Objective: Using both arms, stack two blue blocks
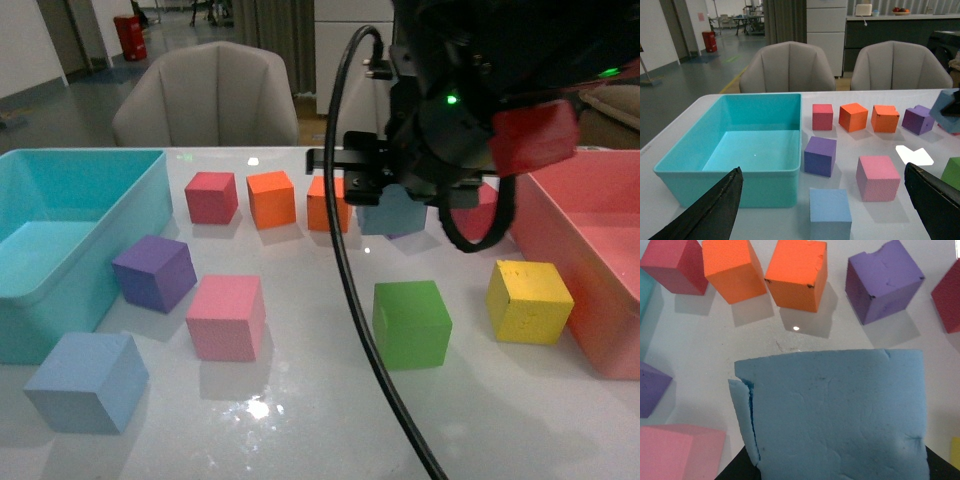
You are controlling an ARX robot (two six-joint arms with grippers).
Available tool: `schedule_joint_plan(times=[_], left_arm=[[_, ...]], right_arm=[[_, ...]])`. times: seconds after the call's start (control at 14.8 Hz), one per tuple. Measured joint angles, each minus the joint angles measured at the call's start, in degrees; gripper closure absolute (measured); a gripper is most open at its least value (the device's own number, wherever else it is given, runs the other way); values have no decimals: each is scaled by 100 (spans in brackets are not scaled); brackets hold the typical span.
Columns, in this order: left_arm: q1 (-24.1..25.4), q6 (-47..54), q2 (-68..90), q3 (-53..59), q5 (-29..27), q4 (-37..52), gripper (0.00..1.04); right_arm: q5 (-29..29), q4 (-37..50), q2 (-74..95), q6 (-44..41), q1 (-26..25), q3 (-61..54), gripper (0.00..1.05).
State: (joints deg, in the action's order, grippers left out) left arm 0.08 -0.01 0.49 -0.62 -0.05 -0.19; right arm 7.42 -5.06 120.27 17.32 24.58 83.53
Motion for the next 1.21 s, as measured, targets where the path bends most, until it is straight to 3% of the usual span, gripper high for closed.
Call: schedule_joint_plan(times=[0.61,0.81,1.21], left_arm=[[0,0,0,0,0,0,7],[0,0,0,0,2,0,7],[0,0,0,0,2,0,7]], right_arm=[[-109,-1300,1882,356,317,2302,59],[-105,-1635,2190,844,317,2776,60],[-59,-1674,2485,988,267,2907,60]])
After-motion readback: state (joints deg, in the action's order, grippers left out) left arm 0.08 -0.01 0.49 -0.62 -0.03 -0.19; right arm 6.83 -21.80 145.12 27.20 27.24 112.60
